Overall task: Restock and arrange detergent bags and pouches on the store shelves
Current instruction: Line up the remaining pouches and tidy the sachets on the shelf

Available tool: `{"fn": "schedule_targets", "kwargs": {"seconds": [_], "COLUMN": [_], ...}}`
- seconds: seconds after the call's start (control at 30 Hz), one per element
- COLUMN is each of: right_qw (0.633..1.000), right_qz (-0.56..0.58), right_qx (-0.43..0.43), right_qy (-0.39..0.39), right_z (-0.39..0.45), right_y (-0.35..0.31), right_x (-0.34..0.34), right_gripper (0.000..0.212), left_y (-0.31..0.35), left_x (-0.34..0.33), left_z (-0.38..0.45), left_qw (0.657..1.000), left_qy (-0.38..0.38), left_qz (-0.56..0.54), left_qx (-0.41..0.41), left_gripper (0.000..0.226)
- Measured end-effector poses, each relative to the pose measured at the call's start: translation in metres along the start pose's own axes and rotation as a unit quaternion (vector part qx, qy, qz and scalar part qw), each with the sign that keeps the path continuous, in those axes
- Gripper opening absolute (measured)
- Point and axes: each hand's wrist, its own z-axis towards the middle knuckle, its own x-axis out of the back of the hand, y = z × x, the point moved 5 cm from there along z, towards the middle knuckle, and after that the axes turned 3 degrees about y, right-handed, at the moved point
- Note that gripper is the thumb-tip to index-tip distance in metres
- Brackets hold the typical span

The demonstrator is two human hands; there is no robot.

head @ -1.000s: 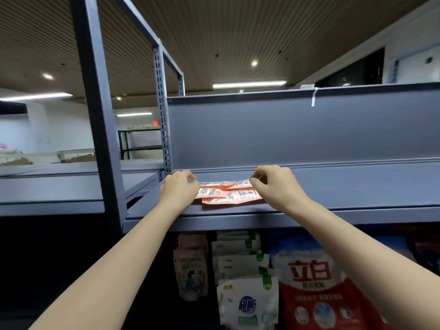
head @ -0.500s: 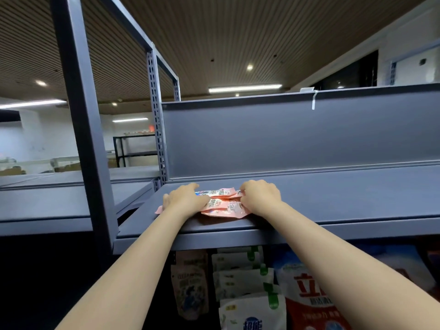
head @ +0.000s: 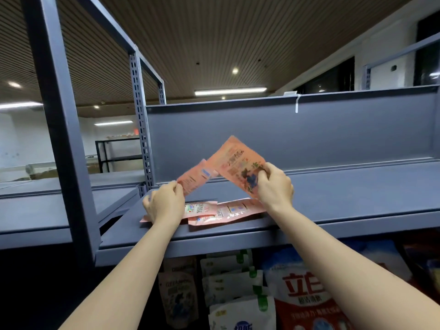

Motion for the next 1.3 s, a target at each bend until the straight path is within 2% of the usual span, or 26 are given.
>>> {"fn": "schedule_targets", "kwargs": {"seconds": [0.1,0.2,0.3,0.4,0.47,0.53,0.57,0.63,0.7,0.77,0.83,0.9,1.0,1.13,1.23,1.3], "right_qw": [0.996,0.988,0.983,0.982,0.982,0.980,0.979,0.977,0.975,0.975,0.974,0.974,0.974,0.976,0.973,0.975], "right_qz": [0.082,0.144,0.174,0.178,0.180,0.189,0.194,0.205,0.217,0.221,0.225,0.224,0.224,0.208,0.211,0.204], "right_qx": [-0.026,-0.051,-0.051,-0.056,-0.061,-0.061,-0.059,-0.053,-0.043,-0.030,-0.025,-0.028,-0.035,-0.035,-0.038,-0.037], "right_qy": [0.005,0.005,-0.010,0.000,0.009,0.008,0.003,-0.006,-0.007,-0.008,-0.010,-0.008,0.002,0.047,0.088,0.085], "right_z": [-0.001,-0.003,-0.006,-0.012,-0.017,-0.021,-0.022,-0.025,-0.027,-0.028,-0.028,-0.028,-0.028,-0.031,-0.034,-0.034], "right_y": [0.000,0.004,0.008,0.013,0.016,0.018,0.018,0.020,0.022,0.023,0.023,0.025,0.025,0.025,0.024,0.021], "right_x": [0.007,0.011,0.010,0.009,0.008,0.008,0.008,0.008,0.010,0.012,0.013,0.012,0.010,0.014,0.022,0.026], "right_gripper": [0.018,0.020,0.019,0.018,0.017,0.016,0.016,0.016,0.015,0.013,0.010,0.011,0.017,0.017,0.016,0.016], "left_y": [0.007,0.014,0.024,0.042,0.055,0.063,0.065,0.062,0.054,0.040,0.025,0.019,0.023,0.023,0.013,0.000], "left_x": [0.019,0.027,0.028,0.027,0.015,0.005,0.006,0.012,0.011,-0.003,-0.015,-0.018,-0.006,0.009,0.023,0.034], "left_z": [-0.010,-0.020,-0.029,-0.043,-0.054,-0.057,-0.054,-0.040,-0.022,-0.008,-0.006,-0.008,-0.004,-0.004,-0.005,-0.010], "left_qw": [0.992,0.985,0.981,0.958,0.924,0.917,0.929,0.962,0.975,0.971,0.957,0.950,0.960,0.975,0.984,0.981], "left_qy": [0.110,0.151,0.140,0.124,0.052,-0.027,-0.044,-0.031,-0.039,-0.139,-0.257,-0.289,-0.240,-0.217,-0.142,-0.075], "left_qz": [-0.045,-0.040,-0.016,0.070,0.154,0.152,0.124,0.046,0.063,0.128,0.115,0.108,0.128,-0.015,-0.084,-0.145], "left_qx": [-0.036,-0.074,-0.131,-0.248,-0.345,-0.369,-0.346,-0.268,-0.209,-0.148,-0.071,-0.052,-0.073,0.037,0.071,0.102], "left_gripper": [0.029,0.026,0.024,0.018,0.028,0.043,0.046,0.039,0.029,0.034,0.037,0.034,0.016,0.023,0.020,0.019]}}
